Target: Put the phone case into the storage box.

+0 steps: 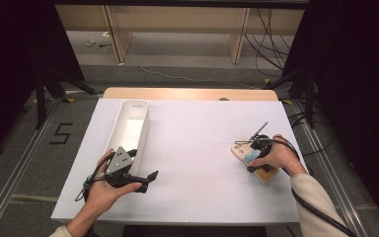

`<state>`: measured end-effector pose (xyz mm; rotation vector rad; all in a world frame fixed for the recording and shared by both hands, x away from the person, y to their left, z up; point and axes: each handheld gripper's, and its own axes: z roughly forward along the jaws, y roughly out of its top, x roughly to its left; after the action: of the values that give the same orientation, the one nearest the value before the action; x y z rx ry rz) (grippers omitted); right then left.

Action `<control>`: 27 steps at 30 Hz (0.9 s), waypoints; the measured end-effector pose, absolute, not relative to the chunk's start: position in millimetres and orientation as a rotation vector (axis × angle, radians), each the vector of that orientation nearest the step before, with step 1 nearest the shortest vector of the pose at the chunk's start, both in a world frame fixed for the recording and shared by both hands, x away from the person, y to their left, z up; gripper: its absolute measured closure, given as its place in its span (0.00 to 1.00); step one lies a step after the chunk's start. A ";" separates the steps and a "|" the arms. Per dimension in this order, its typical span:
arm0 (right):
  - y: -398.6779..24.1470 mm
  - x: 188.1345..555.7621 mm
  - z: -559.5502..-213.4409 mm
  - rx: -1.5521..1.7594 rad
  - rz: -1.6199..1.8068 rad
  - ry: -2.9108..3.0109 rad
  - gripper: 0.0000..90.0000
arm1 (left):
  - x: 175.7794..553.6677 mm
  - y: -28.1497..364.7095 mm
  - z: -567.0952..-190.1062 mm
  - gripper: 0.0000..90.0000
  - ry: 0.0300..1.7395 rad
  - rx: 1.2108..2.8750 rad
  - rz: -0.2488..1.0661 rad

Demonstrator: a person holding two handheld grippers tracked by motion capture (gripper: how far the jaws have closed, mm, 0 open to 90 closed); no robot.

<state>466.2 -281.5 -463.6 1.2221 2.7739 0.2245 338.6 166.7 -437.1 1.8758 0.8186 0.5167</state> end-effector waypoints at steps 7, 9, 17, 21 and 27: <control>-281.3 465.6 -463.0 1.230 0.226 2.769 0.08 | 338.5 166.5 -437.0 0.00 0.815 1.878 0.517; -281.1 465.5 -462.8 1.238 0.224 2.769 0.08 | 338.5 166.4 -437.0 0.00 0.814 1.878 0.517; -281.6 465.3 -462.8 1.265 0.225 2.764 0.10 | 338.4 166.3 -436.8 0.00 0.812 1.879 0.519; -281.4 465.1 -462.8 1.272 0.223 2.761 0.10 | 338.3 166.4 -436.7 0.00 0.812 1.879 0.519; -281.0 464.8 -462.6 1.268 0.220 2.760 0.12 | 338.3 166.3 -436.6 0.00 0.811 1.879 0.519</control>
<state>464.8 -281.0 -462.6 1.2683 2.7602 0.2203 338.3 166.3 -436.6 1.8793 0.8113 0.5189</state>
